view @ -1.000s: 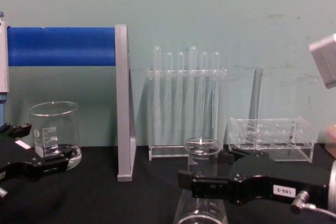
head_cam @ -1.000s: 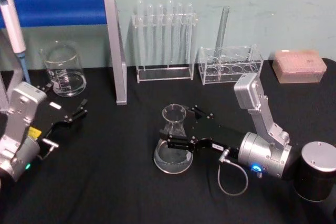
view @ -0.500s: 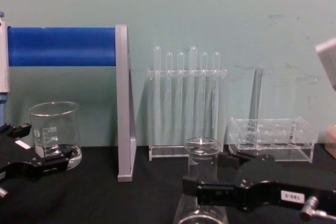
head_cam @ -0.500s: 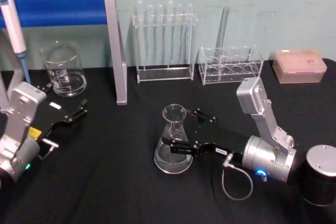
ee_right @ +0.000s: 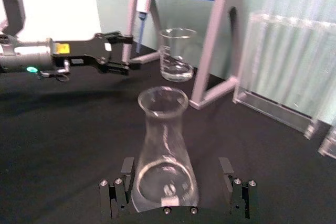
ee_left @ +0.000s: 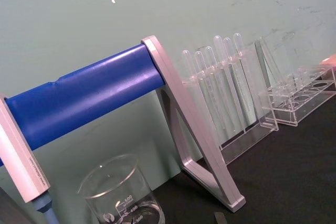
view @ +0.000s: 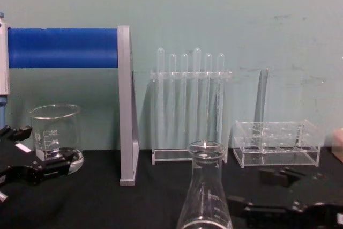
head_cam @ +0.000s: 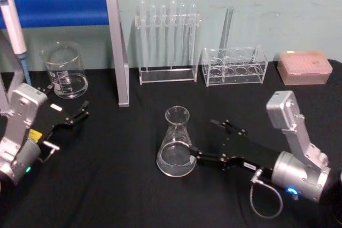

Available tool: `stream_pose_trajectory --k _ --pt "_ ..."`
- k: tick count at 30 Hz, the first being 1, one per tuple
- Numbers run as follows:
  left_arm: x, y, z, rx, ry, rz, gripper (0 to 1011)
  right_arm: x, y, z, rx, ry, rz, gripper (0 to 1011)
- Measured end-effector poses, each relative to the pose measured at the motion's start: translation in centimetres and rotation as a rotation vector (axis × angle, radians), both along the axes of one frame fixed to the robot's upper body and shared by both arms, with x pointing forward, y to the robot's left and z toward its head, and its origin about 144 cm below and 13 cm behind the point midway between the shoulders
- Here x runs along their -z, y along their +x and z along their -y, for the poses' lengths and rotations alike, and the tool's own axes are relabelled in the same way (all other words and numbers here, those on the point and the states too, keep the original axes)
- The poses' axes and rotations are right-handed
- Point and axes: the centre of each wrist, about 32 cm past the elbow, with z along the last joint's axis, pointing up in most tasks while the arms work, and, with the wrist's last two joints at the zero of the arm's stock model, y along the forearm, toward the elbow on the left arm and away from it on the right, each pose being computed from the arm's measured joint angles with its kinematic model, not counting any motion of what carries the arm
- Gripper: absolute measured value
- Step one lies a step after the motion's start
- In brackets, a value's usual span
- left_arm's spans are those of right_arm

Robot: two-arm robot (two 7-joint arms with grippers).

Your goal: Grasp the erlenmeyer flask with one hand, shake it three times, then place it back.

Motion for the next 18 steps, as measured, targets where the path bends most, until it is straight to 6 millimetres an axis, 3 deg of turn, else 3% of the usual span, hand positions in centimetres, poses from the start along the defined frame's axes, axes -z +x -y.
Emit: stream_pose_trajectory --k 10,18 --pt "0.0 0.0 0.0 0.0 0.0 0.0 1001 -0.2 -2.2 2.5 0.148 0.003 0.0 1003" --pt "0.0 0.0 0.0 0.0 0.0 0.0 1001 -0.1 -2.6 2.4 0.303 0.039 0.058 1002"
